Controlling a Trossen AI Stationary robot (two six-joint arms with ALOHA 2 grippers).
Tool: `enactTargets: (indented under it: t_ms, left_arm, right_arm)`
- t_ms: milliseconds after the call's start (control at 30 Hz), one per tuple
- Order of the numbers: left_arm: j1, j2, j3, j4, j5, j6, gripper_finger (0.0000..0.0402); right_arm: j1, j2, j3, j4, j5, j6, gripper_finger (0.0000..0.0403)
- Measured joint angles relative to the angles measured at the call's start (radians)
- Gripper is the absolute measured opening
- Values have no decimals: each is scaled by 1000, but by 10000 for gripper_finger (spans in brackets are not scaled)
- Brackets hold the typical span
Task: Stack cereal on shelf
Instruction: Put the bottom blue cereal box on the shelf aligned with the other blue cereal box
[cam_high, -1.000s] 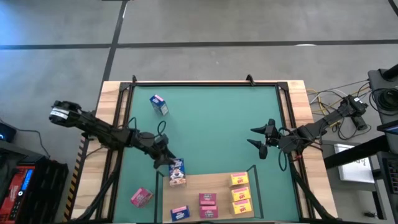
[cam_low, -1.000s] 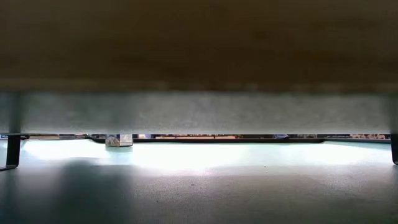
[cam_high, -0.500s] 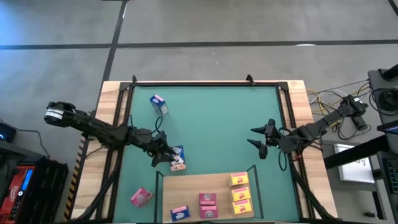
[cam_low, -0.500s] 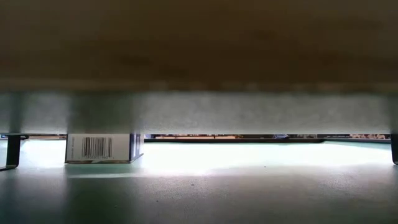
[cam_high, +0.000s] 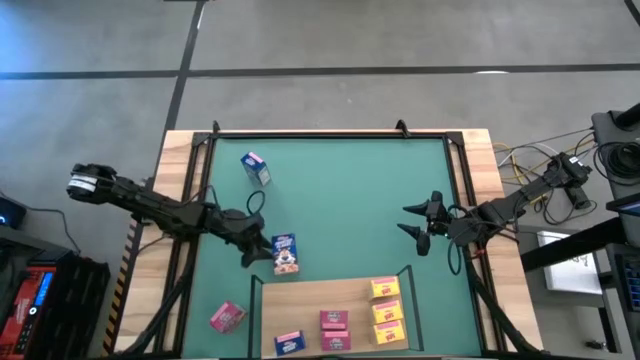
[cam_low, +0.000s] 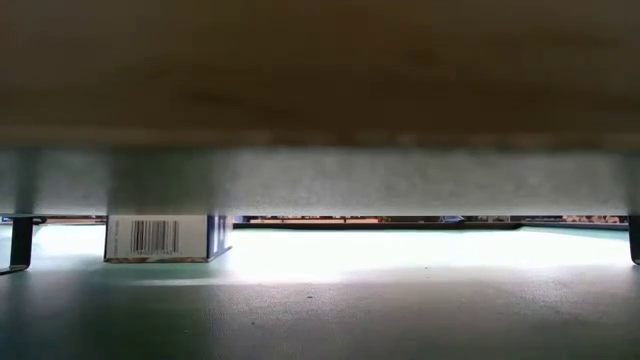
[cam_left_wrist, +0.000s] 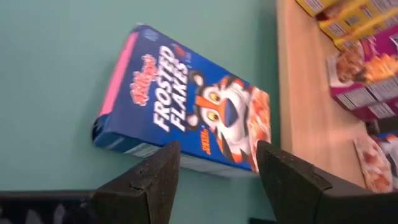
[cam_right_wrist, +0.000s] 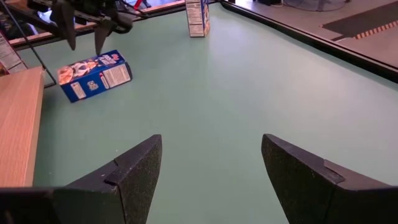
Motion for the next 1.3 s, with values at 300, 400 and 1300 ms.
enactTargets:
  t_ms: [300,400,1300]
  left_arm:
    - [9,-33,0,-88,-174,-298,202]
    - [9,-47,0,-89,-173,-333,224]
    - [27,242,483,-687,-271,-712,399]
  right_arm:
    - [0,0,0,0,0,0,265]
    - [0,0,0,0,0,0,265]
    - [0,0,0,0,0,0,265]
